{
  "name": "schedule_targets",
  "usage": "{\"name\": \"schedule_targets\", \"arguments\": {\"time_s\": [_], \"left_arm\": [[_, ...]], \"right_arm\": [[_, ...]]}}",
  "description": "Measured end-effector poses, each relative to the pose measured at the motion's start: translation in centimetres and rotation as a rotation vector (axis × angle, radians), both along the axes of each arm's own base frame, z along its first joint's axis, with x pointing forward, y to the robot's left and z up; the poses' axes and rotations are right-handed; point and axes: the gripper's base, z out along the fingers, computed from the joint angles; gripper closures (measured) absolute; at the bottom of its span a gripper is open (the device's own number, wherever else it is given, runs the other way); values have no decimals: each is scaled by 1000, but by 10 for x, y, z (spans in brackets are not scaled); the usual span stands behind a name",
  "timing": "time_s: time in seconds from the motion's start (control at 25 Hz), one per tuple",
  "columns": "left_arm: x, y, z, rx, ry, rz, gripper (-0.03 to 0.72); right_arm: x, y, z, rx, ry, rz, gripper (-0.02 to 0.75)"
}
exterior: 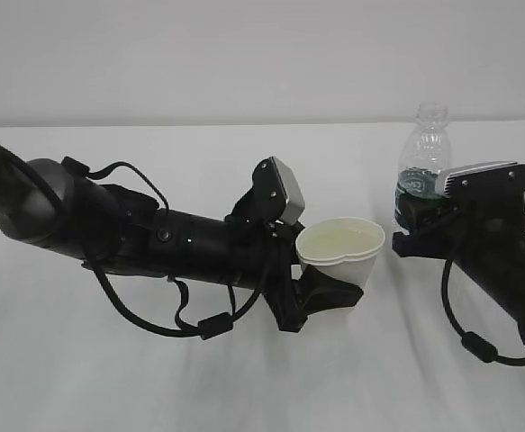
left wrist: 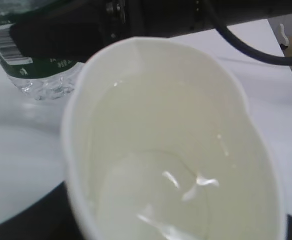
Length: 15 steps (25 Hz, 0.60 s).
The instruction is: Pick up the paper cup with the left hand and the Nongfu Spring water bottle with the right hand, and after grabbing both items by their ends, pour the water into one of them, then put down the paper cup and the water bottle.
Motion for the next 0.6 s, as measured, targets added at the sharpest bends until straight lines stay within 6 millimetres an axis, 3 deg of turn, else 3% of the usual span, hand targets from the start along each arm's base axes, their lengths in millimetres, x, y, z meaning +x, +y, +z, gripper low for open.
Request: {"name": "schedule_targets", "arguments": {"time_s": [0.6], "left_arm": [[0,0,0,0,0,0,249]], "right_arm": [[22,5,-22,37,20,-10,339]]}}
